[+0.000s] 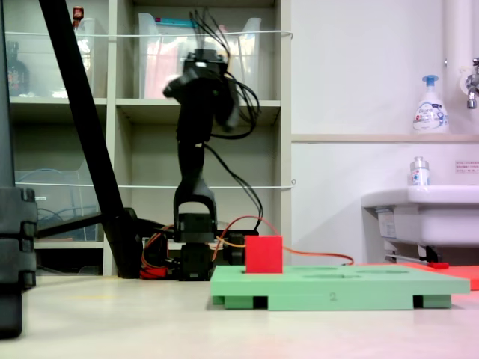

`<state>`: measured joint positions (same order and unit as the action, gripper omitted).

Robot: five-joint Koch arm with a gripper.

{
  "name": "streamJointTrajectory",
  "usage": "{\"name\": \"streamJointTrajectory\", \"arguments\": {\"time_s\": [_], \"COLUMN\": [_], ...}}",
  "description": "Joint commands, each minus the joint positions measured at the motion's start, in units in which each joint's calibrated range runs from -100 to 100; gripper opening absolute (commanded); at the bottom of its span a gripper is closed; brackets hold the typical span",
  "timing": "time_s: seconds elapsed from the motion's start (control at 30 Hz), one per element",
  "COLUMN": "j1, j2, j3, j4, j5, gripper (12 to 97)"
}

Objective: Put the square block into the corresponding hole

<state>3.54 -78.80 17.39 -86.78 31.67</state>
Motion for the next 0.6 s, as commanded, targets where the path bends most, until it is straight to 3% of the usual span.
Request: {"name": "streamJointTrajectory", "arguments": {"time_s": [0.0, 0.2, 0.57], "j1": [-3.6, -5.4, -8.2], "j2": [-7.2, -21.2, -21.2], "j3": [1.4, -30.7, -66.2], "j4": [12.1, 39.1, 45.5], "j5": [-10.9, -21.9, -22.0], "gripper": [55.4, 52.5, 54.2]}}
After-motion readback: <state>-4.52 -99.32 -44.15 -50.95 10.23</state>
